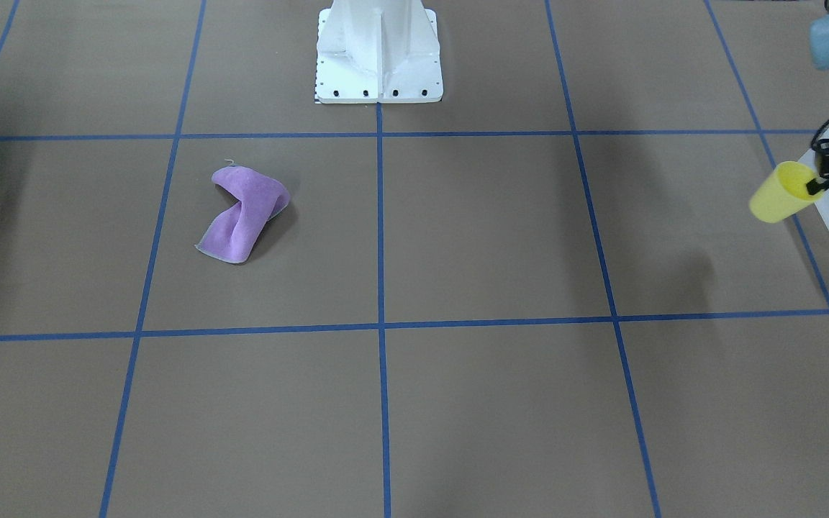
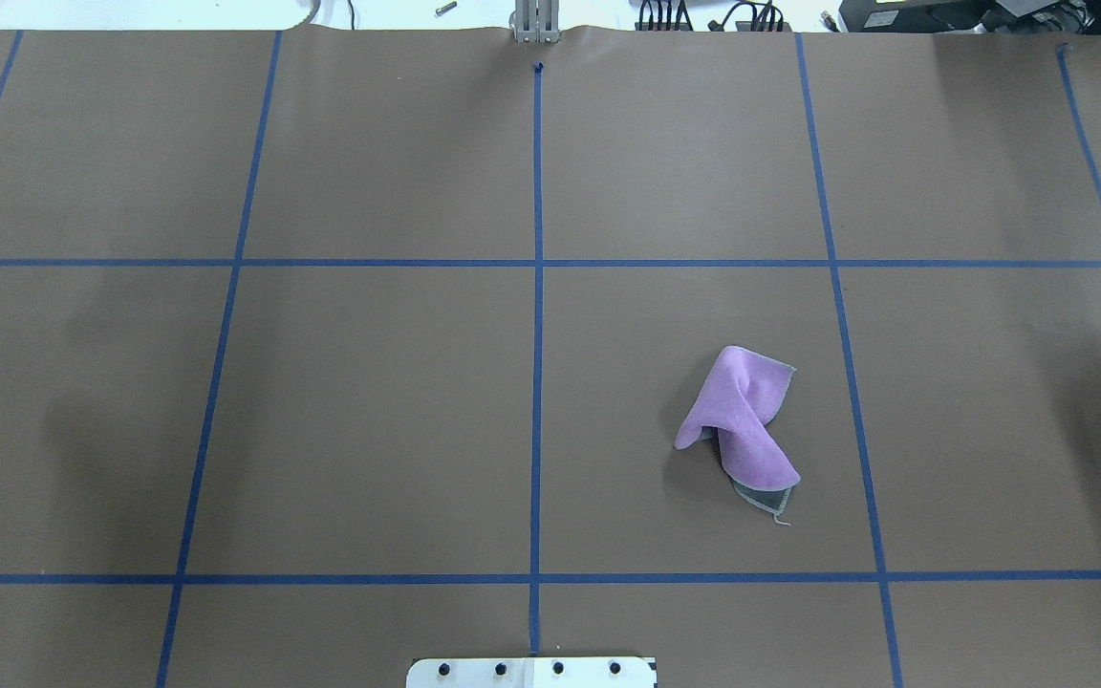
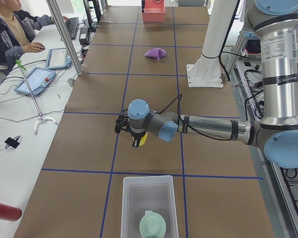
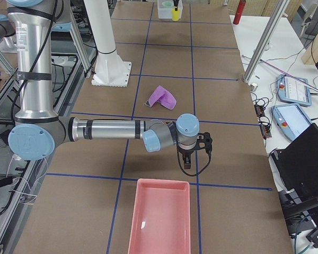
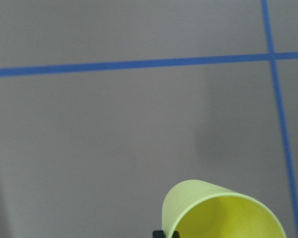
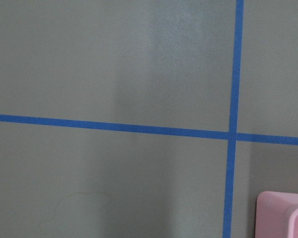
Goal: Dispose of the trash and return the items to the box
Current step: 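Carry the yellow cup into the clear bin and release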
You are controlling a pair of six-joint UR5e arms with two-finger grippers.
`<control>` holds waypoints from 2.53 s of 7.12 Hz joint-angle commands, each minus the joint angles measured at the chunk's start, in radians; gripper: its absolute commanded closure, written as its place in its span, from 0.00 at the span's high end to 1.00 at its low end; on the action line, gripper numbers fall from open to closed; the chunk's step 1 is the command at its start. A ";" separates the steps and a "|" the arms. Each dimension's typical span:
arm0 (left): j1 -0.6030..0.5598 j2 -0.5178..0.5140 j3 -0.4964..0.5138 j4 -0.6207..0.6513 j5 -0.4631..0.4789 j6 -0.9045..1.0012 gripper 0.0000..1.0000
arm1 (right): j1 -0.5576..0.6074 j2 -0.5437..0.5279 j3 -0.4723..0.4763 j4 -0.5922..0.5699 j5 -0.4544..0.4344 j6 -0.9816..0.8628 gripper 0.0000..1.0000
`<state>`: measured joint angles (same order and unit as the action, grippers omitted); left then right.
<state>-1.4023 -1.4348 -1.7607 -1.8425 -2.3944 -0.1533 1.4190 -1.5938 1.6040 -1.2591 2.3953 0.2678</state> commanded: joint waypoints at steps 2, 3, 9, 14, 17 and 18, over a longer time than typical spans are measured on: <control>-0.289 -0.124 0.192 0.276 0.003 0.542 0.00 | 0.000 0.003 0.004 0.001 -0.002 0.011 1.00; -0.302 -0.133 0.273 0.267 0.001 0.628 0.00 | 0.000 0.005 0.004 0.001 -0.002 0.011 1.00; -0.299 -0.095 0.521 0.020 0.001 0.633 0.00 | -0.003 0.012 0.005 0.001 -0.001 0.022 1.00; -0.255 -0.096 0.546 0.023 -0.002 0.574 0.00 | -0.008 0.012 0.002 0.001 -0.002 0.022 1.00; -0.227 -0.096 0.560 0.003 0.001 0.525 0.00 | -0.014 0.012 0.001 0.001 -0.001 0.022 1.00; -0.224 -0.096 0.563 0.000 0.000 0.524 0.00 | -0.015 0.012 0.001 0.001 -0.001 0.022 1.00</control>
<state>-1.6351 -1.5309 -1.2024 -1.8336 -2.3938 0.3808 1.4056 -1.5815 1.6047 -1.2583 2.3944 0.2899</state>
